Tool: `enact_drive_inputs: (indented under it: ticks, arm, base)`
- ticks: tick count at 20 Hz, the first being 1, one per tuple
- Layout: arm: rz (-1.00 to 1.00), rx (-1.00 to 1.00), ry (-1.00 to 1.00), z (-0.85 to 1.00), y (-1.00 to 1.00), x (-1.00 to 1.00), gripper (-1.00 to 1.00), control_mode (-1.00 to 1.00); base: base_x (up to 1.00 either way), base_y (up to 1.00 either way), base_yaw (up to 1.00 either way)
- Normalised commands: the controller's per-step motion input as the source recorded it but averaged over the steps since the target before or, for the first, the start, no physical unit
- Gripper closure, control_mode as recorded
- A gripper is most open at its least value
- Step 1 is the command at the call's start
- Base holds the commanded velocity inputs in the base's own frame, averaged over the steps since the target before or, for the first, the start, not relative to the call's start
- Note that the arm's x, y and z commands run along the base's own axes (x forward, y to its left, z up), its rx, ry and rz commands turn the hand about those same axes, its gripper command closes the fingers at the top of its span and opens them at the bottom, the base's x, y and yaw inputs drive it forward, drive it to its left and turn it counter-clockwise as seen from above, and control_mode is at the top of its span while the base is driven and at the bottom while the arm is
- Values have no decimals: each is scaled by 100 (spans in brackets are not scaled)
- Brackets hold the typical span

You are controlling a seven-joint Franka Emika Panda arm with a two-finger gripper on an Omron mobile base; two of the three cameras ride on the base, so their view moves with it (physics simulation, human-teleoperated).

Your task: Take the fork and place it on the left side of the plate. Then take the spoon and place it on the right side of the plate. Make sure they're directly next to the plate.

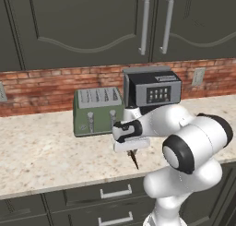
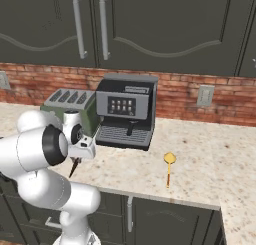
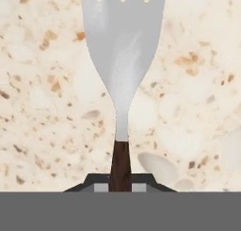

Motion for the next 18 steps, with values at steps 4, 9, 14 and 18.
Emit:
enact_drive_inputs:
  ticks: [4,9,14,18]
  arm:
    - [0,0,-15,26,-2,-12,100,-100]
    - [1,0,-24,71,-10,-30,100,-100]
    - [0,0,-19,89,-24,-30,100,-100]
    - [0,0,-18,97,-25,-20,100,-100]
  base:
    - [0,0,0]
    - [0,0,0]
    - [0,0,0]
    - [0,0,0]
